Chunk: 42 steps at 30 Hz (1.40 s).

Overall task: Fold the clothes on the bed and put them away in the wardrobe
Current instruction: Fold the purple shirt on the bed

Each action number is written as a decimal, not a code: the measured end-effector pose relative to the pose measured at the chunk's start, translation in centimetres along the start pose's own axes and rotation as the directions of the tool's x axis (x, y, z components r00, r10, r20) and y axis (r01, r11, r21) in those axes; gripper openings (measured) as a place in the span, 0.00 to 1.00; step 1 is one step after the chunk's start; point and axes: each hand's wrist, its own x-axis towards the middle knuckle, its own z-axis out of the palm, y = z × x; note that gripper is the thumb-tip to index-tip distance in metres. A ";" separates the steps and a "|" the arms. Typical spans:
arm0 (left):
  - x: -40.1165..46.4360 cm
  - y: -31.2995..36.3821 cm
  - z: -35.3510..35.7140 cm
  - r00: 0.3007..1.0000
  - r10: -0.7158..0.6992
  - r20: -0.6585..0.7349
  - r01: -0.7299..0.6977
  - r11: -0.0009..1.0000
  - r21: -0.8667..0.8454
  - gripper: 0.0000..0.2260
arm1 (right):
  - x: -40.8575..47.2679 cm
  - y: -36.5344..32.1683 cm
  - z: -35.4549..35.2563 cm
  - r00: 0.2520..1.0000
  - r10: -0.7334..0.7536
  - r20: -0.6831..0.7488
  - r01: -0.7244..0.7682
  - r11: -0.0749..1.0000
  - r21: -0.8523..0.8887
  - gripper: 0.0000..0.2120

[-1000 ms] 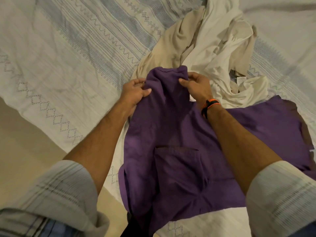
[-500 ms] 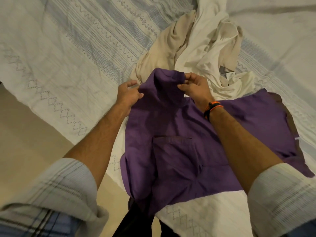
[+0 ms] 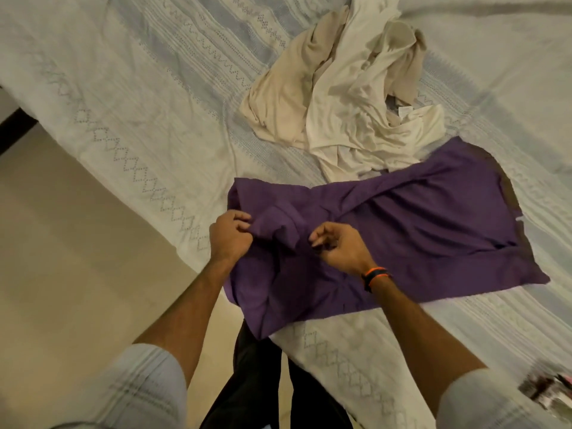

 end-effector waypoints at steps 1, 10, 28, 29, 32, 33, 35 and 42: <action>-1.1 -0.9 0.4 1.000 0.009 -0.013 -0.008 0.999 0.036 0.15 | -0.9 1.1 0.7 1.000 0.019 0.023 -0.017 0.998 -0.057 0.19; -4.0 -2.6 1.6 0.988 -0.005 0.155 -0.035 0.965 0.259 0.16 | -2.8 4.9 3.8 0.936 0.304 0.178 -0.242 0.922 -0.301 0.43; -1.9 -3.4 2.2 0.962 -0.245 0.116 0.194 0.921 0.339 0.23 | -3.8 3.7 9.5 0.974 0.020 0.224 0.146 0.698 -0.701 0.43; -1.9 -3.6 2.5 0.949 -0.279 0.147 0.213 0.912 0.351 0.28 | -3.9 3.9 10.0 0.975 0.022 0.222 0.145 0.695 -0.704 0.39; -2.5 -4.0 2.9 0.915 -0.350 0.202 0.271 0.902 0.336 0.36 | -4.1 4.4 10.6 0.982 -0.049 0.181 0.157 0.741 -0.653 0.21; -2.7 -4.3 2.9 0.906 -0.360 0.222 0.279 0.903 0.326 0.34 | -4.2 4.6 10.5 0.984 -0.069 0.165 0.158 0.764 -0.625 0.15; -3.1 -4.7 2.8 0.906 -0.345 0.244 0.277 0.921 0.275 0.23 | -4.5 4.7 10.1 0.983 -0.085 0.162 0.165 0.801 -0.576 0.12; -4.0 -5.0 1.4 0.818 -0.406 0.408 0.269 0.896 0.354 0.13 | -4.9 5.6 9.1 0.983 -0.054 -0.174 -0.033 0.886 -0.463 0.11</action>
